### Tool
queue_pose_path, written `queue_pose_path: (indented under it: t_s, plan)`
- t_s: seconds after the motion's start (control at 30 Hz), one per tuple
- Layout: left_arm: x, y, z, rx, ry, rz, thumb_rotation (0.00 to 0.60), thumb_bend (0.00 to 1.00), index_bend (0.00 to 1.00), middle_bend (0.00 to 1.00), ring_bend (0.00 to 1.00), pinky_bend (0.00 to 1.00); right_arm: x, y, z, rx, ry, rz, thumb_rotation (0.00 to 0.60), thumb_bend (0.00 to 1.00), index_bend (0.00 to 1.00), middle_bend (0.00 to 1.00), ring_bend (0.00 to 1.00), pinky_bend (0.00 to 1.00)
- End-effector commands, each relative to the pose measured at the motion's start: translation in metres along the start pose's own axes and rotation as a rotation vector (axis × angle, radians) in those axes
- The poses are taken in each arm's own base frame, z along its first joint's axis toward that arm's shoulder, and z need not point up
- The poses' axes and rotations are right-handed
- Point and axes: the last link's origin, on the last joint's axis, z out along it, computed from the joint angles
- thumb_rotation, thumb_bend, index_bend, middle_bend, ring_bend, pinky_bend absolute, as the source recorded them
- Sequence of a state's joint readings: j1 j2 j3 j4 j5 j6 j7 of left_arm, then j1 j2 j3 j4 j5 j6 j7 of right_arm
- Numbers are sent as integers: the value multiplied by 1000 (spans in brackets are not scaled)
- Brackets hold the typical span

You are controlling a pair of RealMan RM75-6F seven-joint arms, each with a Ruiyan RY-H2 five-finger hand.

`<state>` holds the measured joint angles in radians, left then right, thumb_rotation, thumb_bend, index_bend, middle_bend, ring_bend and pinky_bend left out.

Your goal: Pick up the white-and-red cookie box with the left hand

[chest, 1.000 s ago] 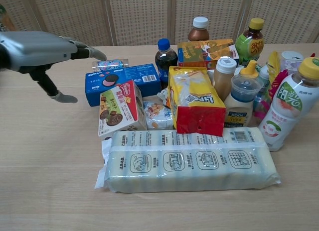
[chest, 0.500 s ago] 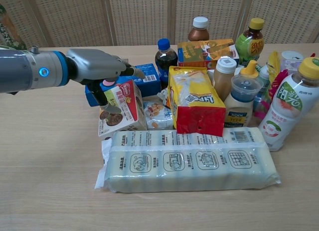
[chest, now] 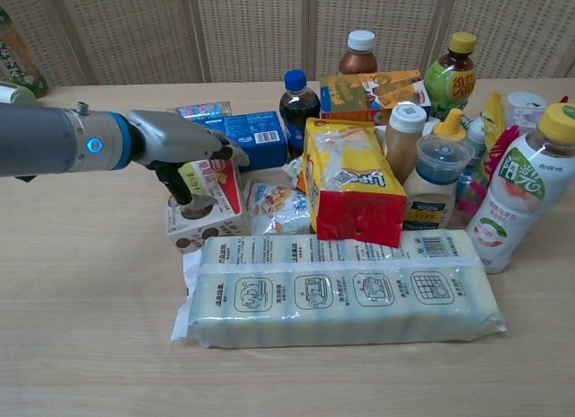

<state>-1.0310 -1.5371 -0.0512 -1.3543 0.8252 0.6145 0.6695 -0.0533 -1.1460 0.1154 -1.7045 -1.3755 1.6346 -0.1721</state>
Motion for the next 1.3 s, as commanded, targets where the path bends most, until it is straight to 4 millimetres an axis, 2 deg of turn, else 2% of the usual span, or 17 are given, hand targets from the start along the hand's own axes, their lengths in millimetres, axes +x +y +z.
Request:
queue_pose_path:
  t_s: [0.03,0.33,0.5,0.63,0.73,1.0,1.3]
  plan:
    - [-8,-18,-19,35,-32,-18,400,294,0,92,0,0,0,-3,2,9,0,0,339,148,0,0,0,0]
    - [-33,-53,-77,137,-115,-91,392,295,0,94,0,0,-3,-11,7,33,-7,7,341,146,0,0,0,0]
    - [-25,-59,-98,135,-84,-146,392,295,0,70,0,0,-4,-13,8,42,-7,11,338,150,0,0,0,0]
    - [-19,-58,-104,98,-23,-96,394,295,0,28,0,0,-2,-14,7,43,3,13,341,148,0,0,0,0]
    - [-21,-55,-105,74,1,-45,393,295,0,0,0,0,-1,-11,5,33,5,14,345,147,0,0,0,0]
    - [-38,-52,-101,67,52,67,394,295,0,0,0,0,2,-7,1,30,16,16,341,149,0,0,0,0]
    - [-56,-49,-99,72,133,90,396,268,0,0,0,0,3,-7,-1,36,17,21,344,149,0,0,0,0]
